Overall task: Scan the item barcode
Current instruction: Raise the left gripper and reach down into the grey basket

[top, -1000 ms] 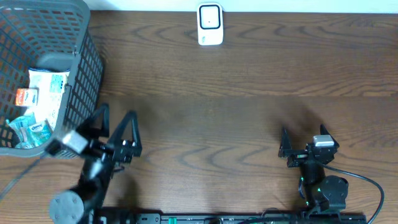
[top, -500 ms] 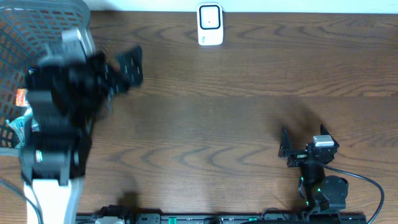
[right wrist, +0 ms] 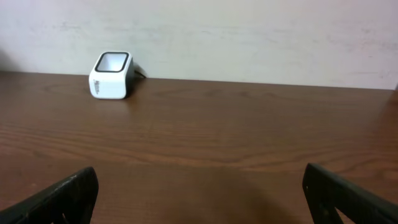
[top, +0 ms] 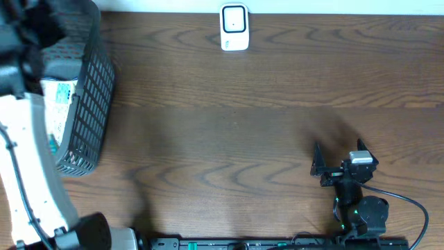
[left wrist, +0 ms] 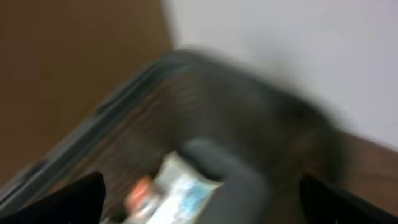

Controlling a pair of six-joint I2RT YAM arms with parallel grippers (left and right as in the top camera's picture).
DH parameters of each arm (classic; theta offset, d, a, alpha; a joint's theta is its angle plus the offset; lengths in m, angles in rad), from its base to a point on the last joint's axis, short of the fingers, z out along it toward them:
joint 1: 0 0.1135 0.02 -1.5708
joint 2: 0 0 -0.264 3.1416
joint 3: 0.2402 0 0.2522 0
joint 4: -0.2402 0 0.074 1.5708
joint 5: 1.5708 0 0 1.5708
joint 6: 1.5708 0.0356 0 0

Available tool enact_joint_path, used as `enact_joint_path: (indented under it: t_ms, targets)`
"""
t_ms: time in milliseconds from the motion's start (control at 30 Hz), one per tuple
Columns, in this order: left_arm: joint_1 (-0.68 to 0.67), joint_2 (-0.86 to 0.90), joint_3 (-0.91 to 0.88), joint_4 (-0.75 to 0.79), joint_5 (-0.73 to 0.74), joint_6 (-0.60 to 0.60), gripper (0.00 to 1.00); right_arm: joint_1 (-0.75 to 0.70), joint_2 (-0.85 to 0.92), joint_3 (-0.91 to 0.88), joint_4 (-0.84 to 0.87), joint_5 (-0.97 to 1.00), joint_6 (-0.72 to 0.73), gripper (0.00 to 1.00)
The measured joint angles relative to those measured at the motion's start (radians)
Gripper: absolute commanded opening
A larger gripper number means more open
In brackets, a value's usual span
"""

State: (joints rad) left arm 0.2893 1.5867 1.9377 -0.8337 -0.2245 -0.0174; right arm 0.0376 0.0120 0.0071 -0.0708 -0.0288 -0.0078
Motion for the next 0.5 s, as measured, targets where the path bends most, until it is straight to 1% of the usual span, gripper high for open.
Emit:
enact_joint_path:
  t_ms: [67,200,400,500]
  targets:
    - [0.082,0.023,0.0,-0.042,-0.026,0.0,0.97,0.0,0.0,0.0,0.0,0.0,0.0,0.99]
    - [0.18,0.055,0.0,-0.107,-0.051,0.006,0.98,0.0,0.0,0.0,0.0,0.0,0.0,0.99]
    - [0.229,0.123,0.0,-0.186,-0.063,0.014,0.97,0.0,0.0,0.0,0.0,0.0,0.0,0.99]
    - [0.235,0.175,-0.001,-0.194,-0.066,0.014,0.98,0.0,0.0,0.0,0.0,0.0,0.0,0.99]
